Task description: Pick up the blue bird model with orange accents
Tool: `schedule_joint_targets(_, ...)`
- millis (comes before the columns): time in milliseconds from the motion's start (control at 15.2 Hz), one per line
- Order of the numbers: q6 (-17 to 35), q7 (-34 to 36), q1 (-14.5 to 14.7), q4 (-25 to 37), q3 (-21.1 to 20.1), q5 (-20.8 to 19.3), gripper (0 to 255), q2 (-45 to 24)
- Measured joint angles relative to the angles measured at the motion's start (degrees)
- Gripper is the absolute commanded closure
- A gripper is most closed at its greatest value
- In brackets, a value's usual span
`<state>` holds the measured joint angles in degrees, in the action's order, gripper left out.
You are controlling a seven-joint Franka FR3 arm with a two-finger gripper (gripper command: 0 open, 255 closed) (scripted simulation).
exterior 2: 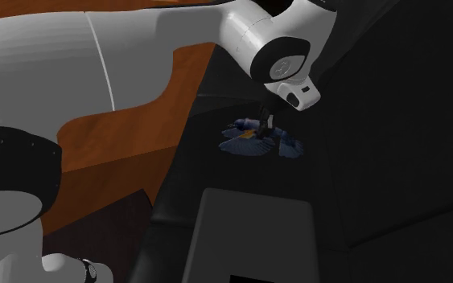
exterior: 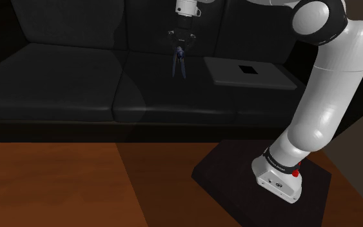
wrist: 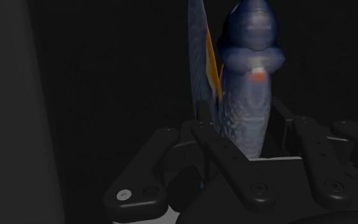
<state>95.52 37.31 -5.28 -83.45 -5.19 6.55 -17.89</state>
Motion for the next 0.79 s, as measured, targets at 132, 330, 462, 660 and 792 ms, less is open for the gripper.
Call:
schedule_joint_targets(132,0.0,0.0,0.0,0.0,0.0,0.0,255,0.0)
schedule_joint_targets(330,-0.5,0.1,0.0,0.7,0.0,0.0,255,-0.2)
schedule_joint_targets(462,-1.7,0.2,0.0,2.0,0.0,0.0,255,-0.3)
schedule_joint_targets(660,-3.9,0.5,0.0,4.4,0.0,-0.1,255,-0.6)
schedule_joint_targets(792,-5.7,0.7,0.0,6.6,0.0,-0.1,255,-0.9)
